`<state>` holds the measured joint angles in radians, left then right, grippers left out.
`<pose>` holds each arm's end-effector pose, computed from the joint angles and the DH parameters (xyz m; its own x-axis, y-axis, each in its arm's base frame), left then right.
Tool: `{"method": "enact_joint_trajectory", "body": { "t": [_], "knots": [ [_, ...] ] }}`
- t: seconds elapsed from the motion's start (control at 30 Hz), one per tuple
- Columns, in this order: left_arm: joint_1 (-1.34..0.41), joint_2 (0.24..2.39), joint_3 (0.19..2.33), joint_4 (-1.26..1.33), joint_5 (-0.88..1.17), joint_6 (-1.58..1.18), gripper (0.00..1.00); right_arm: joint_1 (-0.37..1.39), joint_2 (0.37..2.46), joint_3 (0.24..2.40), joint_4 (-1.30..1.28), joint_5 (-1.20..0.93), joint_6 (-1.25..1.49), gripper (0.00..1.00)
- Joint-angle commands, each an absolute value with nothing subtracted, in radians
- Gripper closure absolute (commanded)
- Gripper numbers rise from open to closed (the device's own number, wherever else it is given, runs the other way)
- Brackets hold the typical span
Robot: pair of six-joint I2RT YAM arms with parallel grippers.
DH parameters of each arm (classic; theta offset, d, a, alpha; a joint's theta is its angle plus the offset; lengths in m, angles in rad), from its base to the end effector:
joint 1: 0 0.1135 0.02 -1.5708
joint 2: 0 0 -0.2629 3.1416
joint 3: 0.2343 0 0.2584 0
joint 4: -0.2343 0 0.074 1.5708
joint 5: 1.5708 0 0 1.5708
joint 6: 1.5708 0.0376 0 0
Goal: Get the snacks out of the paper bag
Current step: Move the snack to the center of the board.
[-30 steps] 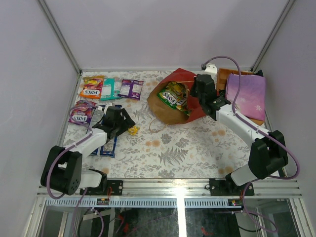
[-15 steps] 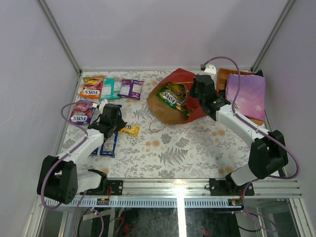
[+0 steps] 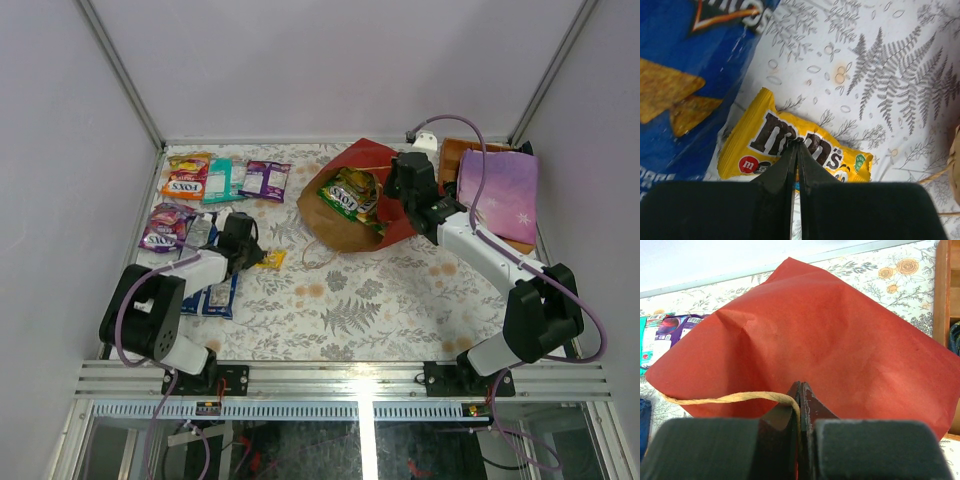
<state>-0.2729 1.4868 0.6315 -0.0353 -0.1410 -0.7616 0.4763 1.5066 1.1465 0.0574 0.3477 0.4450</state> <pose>0.2692 -0.0699 0.1387 -0.6673 -0.5227 -0.5306 -0.3851 0.8519 -0.3550 0.3292 0.1554 0.3108 -0.3002 0.3005 -0.9053 -0.0141 0.9476 0.3192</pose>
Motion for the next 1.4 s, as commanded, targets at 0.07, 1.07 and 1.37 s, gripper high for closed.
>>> {"method": "enact_joint_trajectory", "body": {
  "t": [0.07,1.07,1.37],
  "knots": [
    [-0.267,1.62,0.682,-0.022,-0.18,-0.729,1.0,0.463,1.501,1.154,0.076,0.367,0.439,1.0],
    [-0.111,1.78,1.025,0.018,0.059,-0.742,0.78,0.463,1.482,1.167,0.054,0.349,0.425,1.0],
    [-0.198,1.464,0.942,0.033,0.135,-0.707,0.06,0.465,1.506,1.179,0.058,0.324,0.437,1.0]
  ]
}}
